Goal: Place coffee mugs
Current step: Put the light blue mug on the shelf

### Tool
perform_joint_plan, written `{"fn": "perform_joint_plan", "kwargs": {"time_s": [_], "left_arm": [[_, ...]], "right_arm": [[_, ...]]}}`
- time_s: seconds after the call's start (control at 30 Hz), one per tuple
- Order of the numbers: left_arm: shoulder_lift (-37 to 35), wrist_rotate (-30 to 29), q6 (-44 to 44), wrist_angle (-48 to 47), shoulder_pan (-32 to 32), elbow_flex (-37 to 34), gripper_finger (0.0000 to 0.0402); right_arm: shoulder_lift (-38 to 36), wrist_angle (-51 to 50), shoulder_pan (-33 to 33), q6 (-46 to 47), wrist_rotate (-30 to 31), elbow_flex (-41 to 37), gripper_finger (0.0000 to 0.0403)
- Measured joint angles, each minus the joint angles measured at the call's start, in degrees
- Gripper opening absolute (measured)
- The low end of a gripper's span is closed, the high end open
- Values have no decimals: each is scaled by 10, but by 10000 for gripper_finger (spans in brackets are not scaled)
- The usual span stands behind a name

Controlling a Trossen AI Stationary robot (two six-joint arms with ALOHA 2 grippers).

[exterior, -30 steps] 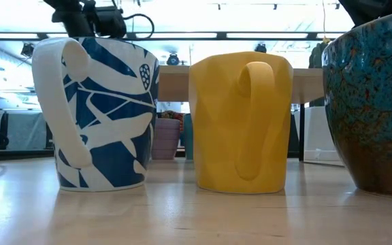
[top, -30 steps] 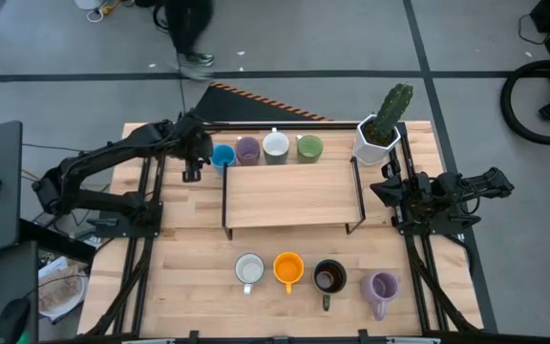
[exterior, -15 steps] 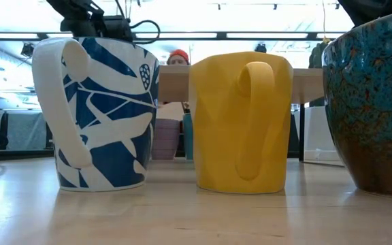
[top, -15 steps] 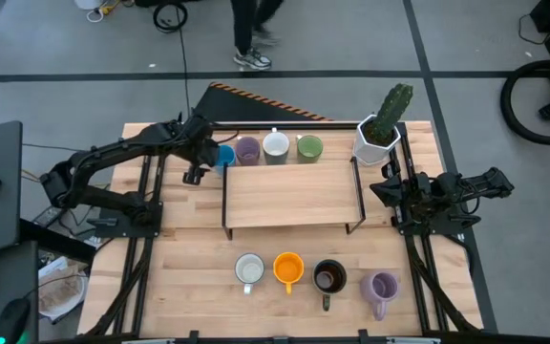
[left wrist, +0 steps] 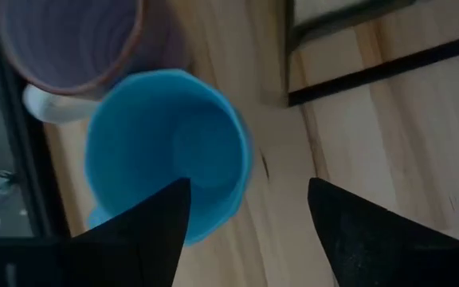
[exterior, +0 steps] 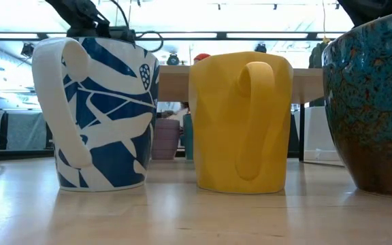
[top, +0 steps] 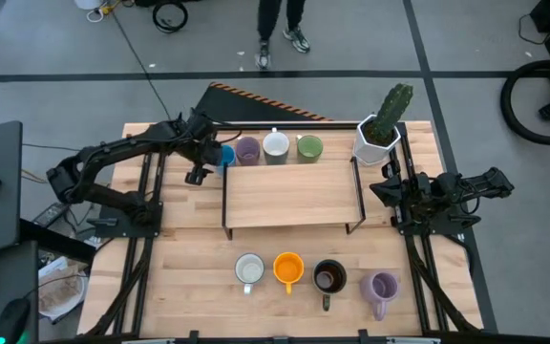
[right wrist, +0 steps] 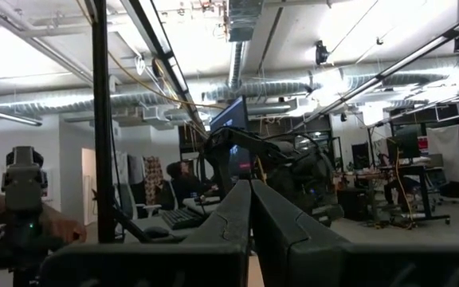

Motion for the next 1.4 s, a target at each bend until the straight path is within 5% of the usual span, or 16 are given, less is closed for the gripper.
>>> {"fn": "perform_joint_plan", "kwargs": {"time_s": [0.47, 1.4], "left_arm": [[70, -4, 2, 21, 1, -1, 200], [68, -29, -15, -26, 6, 10, 25]], "right_arm": [[0, 0, 0, 0, 4, 0, 18], [0, 0, 0, 0, 4, 0, 18]]}}
